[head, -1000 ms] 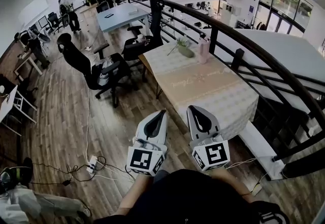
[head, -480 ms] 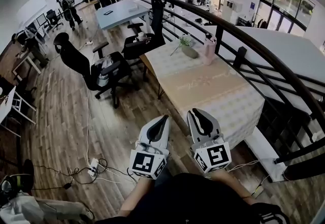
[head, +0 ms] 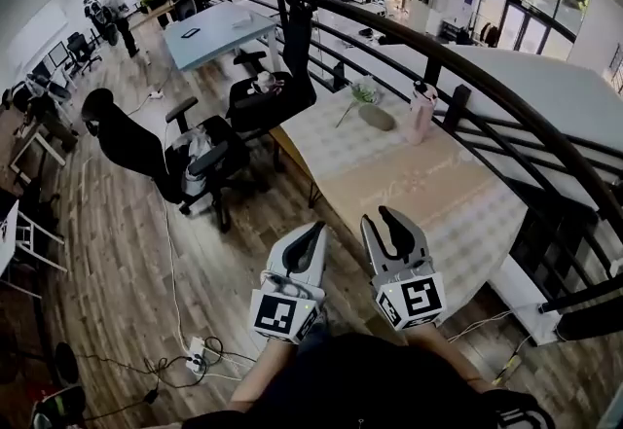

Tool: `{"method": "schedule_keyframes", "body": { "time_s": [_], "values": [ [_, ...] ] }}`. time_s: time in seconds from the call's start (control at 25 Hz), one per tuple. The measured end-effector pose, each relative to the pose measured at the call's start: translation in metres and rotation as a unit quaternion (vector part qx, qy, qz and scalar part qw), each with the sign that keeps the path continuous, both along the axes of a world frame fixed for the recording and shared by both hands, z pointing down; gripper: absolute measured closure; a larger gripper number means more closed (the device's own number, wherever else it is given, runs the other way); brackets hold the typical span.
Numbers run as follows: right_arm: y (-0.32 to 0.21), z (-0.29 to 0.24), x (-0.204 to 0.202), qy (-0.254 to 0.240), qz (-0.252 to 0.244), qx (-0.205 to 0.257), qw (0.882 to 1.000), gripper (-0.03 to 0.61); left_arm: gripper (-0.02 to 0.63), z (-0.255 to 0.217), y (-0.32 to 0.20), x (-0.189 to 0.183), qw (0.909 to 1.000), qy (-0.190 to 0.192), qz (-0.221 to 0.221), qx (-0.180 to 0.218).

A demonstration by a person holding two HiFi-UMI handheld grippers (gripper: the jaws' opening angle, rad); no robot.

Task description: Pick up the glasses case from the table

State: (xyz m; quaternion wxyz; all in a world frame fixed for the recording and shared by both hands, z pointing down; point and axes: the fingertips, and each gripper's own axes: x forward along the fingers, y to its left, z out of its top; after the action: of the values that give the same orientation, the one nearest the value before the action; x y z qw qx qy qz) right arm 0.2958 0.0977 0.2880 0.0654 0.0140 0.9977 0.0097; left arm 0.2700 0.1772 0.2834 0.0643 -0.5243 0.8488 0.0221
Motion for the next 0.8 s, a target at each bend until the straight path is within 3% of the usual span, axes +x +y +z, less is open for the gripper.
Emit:
{"method": "schedule_keyframes", "body": {
  "time_s": [0.16, 0.36, 0.8],
  "values": [
    [0.004, 0.003, -0.059, 0.000, 0.020, -0.007, 1.000, 0.492, 0.603, 0.002, 0.002, -0.058, 0.9997, 0.007, 0.024, -0.007],
    [0.013, 0.006, -0.099, -0.003, 0.044, -0.007, 0.999, 0.492, 0.603, 0.004, 0.012, -0.101, 0.9989, 0.005, 0.045, -0.009],
    [0.029, 0.016, -0.145, 0.018, 0.079, -0.002, 0.997, 0.488, 0.603, 0.015, 0.037, -0.150, 0.9974, 0.023, 0.068, -0.001]
  ]
}}
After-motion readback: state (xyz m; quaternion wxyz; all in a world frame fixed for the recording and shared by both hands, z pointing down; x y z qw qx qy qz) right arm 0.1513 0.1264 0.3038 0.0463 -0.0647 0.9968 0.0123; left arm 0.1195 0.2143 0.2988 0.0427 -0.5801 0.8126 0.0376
